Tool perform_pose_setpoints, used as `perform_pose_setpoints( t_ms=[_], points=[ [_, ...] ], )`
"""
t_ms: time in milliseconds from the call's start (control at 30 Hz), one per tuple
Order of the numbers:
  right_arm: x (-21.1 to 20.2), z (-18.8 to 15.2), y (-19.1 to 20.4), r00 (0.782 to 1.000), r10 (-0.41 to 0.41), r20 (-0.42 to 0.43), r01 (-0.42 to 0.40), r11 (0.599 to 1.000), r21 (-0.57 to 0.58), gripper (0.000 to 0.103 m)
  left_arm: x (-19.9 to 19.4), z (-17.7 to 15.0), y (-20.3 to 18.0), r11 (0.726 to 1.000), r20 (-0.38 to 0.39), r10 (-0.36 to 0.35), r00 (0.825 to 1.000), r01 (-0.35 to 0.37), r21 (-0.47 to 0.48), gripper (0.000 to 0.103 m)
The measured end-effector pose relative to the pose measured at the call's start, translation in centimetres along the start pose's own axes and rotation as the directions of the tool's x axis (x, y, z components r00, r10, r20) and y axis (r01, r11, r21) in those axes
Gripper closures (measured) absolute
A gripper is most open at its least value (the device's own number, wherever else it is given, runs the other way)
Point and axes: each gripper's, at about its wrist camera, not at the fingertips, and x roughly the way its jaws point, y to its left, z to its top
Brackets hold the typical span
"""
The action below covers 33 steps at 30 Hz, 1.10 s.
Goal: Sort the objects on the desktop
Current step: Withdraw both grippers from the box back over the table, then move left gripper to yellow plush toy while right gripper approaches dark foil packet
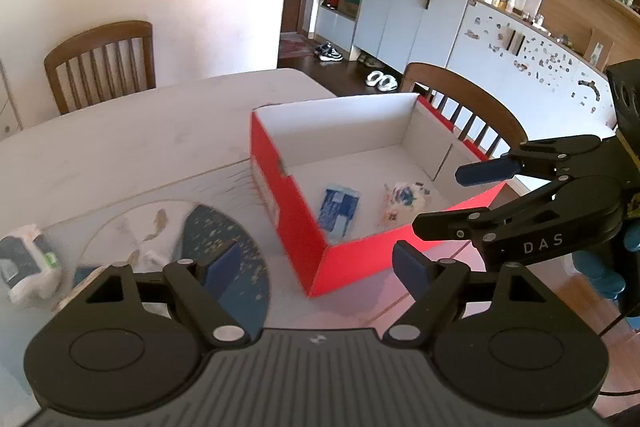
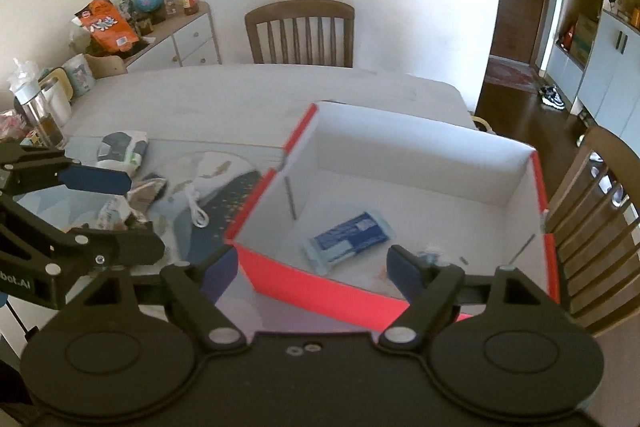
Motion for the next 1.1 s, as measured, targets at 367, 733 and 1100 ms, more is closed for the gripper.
perform_pose_setpoints(
  t_ms=[367,733,1100],
  points=[
    [0.4,-0.5,6.1,1.0,0.023,0.002,-0.023,1.0,-0.004,0.013,-3.3,-3.1,4.4,1.0,0.021,0.022,1.0,-0.022,0.0,0.0],
    [2.1,-1.0,11.4,0.998,0.061,-0.001,-0.061,0.998,-0.013,0.011,-5.8,-6.6,9.9,0.998,0.018,0.06,0.998,-0.06,-0.031,0.0],
    [5.0,-1.1,15.7,0.997,0.077,-0.018,-0.078,0.996,-0.046,0.011,-6.7,-9.8,15.0,0.991,0.014,0.107,0.994,-0.106,-0.084,0.0]
  ],
)
